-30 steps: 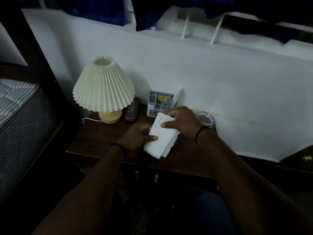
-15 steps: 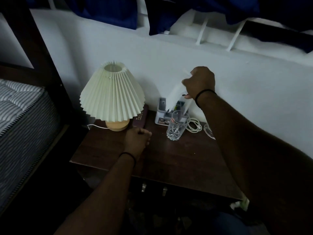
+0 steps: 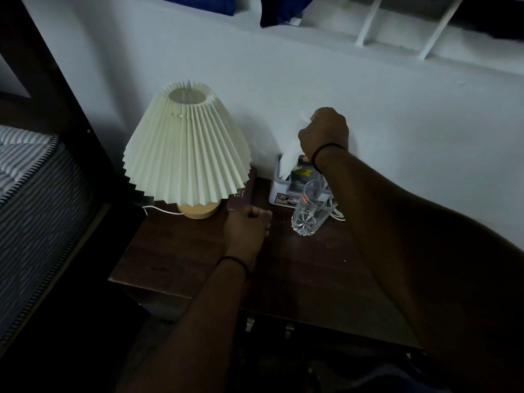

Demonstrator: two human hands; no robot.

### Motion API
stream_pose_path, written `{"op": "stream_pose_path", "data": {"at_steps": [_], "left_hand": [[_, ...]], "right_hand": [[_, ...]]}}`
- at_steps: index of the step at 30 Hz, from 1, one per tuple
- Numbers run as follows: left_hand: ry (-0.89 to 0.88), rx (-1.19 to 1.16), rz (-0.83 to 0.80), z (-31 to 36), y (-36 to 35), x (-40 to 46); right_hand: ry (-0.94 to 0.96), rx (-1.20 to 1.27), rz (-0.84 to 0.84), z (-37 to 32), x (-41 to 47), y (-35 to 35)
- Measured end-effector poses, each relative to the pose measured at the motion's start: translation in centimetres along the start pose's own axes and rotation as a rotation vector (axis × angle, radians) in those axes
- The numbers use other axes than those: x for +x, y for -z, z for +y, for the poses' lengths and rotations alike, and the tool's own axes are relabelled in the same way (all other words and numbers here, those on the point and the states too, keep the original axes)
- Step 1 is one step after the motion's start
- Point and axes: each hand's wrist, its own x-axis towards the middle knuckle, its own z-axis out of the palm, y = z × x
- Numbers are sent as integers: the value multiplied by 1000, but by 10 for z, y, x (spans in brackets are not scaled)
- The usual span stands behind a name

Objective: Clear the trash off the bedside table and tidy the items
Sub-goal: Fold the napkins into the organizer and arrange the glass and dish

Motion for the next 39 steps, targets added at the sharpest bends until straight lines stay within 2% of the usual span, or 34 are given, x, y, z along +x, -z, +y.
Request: {"op": "stream_pose_path", "data": {"at_steps": [11,17,23,29,39], "left_hand": [[20,19,10,1,1,0],[28,27,17,1,0,1],[27,35,15,1,-1,0],[40,47,15,1,1,0],[39,64,14,0,-1,2]], "right_hand": [[-58,170,-62,-11,-9,-4],[-90,243,-30,-12,-8,3],[-93,218,-11,-6,-9,3],[-34,1,-15,9,-13,-1],[-44,21,-94,12,-11,-21]]}}
